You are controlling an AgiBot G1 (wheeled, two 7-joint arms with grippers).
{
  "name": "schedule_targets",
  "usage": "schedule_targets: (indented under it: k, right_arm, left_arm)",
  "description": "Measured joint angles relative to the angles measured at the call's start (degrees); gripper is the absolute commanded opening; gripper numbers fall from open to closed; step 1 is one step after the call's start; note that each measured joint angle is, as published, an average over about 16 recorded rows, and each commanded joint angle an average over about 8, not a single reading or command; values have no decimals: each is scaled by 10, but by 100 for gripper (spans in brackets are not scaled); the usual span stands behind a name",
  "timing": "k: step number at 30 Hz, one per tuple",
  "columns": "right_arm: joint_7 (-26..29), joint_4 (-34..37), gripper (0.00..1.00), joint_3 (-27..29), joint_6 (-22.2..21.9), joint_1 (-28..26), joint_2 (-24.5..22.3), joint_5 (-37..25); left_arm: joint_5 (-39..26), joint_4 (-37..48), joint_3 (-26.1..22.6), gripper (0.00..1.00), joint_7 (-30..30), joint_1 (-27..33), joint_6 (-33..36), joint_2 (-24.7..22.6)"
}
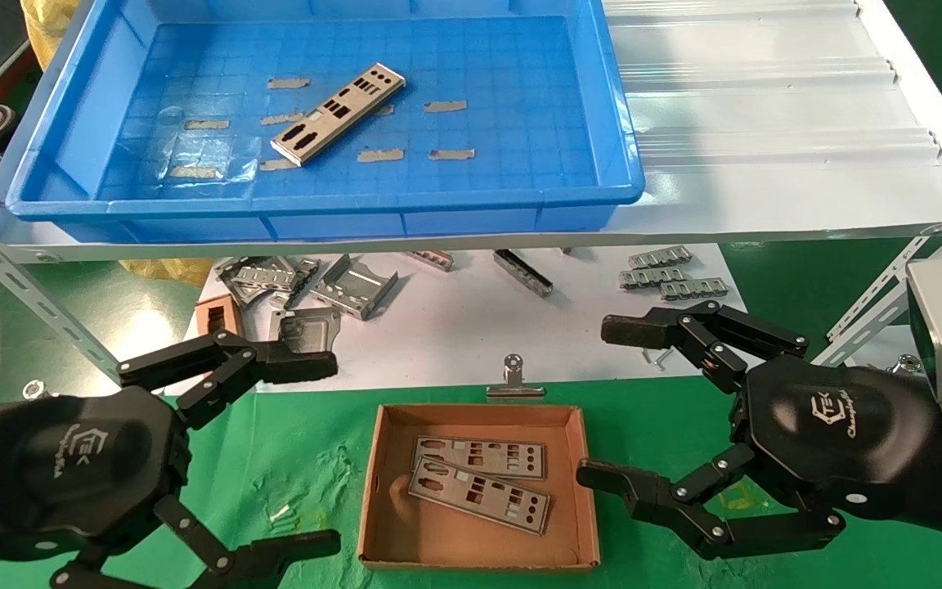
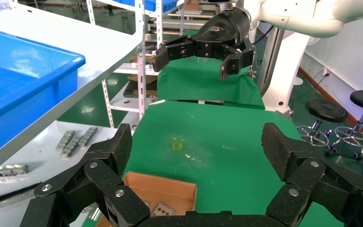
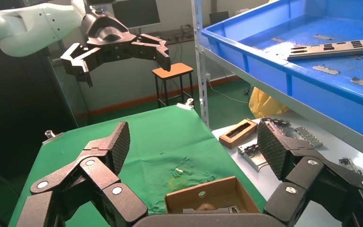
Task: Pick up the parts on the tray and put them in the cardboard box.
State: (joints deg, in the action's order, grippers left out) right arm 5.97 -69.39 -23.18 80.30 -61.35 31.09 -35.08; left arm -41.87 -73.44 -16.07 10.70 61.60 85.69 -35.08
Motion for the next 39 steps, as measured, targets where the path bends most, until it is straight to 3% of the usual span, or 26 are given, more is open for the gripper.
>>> schedule_targets:
  k: [39]
  right_arm:
    - [0, 0, 100, 0, 0, 0, 0, 0]
  left_arm:
    - [0, 0, 0, 100, 0, 0, 0, 0]
